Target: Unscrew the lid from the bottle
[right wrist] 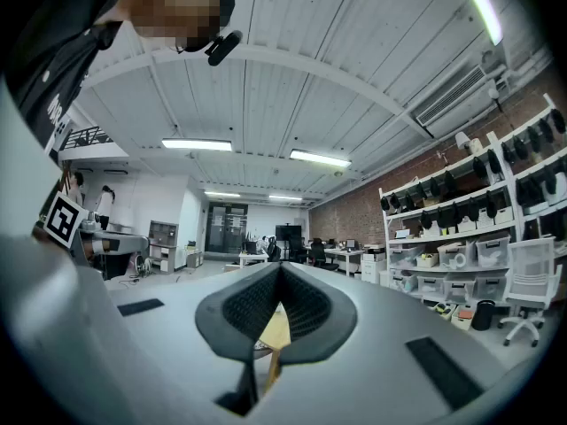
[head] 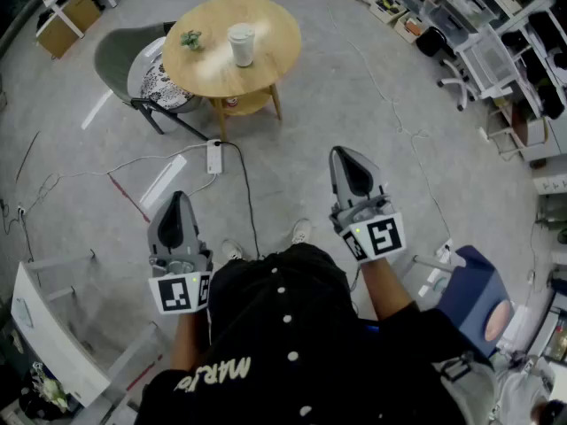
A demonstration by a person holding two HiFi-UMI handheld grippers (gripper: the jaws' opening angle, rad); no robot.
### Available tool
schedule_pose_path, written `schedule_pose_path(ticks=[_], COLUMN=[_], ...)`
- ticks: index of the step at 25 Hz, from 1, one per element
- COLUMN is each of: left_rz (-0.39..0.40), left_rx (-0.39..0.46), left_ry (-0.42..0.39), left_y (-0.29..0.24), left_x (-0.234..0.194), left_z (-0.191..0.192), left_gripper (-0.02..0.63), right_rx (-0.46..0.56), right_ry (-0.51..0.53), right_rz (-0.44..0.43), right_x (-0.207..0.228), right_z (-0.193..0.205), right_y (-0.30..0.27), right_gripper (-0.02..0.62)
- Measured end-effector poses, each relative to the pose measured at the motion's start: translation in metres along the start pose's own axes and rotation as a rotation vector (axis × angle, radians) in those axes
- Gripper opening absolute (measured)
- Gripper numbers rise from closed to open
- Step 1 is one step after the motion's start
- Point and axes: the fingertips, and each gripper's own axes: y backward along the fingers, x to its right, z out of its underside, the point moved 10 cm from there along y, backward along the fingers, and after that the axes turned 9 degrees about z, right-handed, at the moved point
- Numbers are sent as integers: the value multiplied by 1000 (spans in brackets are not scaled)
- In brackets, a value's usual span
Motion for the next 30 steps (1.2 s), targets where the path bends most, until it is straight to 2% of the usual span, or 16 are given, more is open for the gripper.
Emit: schedule_pose_path(ticks=[4,8,12,14,19,22,24,26,27,29,30], left_rz=[-3,26,17,8,10,33,61,92,99,96,97], left_rx=[-2,-2,-7,-15,-45,-47,-74,-125,-132,-125,-132], left_ry=[5,-3,4,17,-10,-1,-27,-55,-40,17,35], left_y=[2,2,0,1,2,-1,-4,-9,-13,-23,-27], left_x=[0,8,8,6,4,5,7,11,13,18,21], left_z=[-1,0,1,2,5,9,12,18,19,22,23], left_gripper=[3,3,3,3,4,14,107,231,293,371,385], right_rx=[3,62,51,48,41,39,31,32,39,55,57], right_ry=[-4,-51,2,6,5,-19,-23,-40,-51,-63,-60], right_rz=[-2,-40,-44,-56,-67,-86,-97,-103,-106,-119,-130], right_x=[-1,-1,-6,-8,-9,-7,-6,-2,0,5,8], right_z=[-1,-2,-1,-1,1,2,1,1,1,1,1], right_y=[3,11,12,10,9,5,2,0,-2,-5,-7], right_gripper=[-3,0,0,0,2,50,133,189,239,367,379])
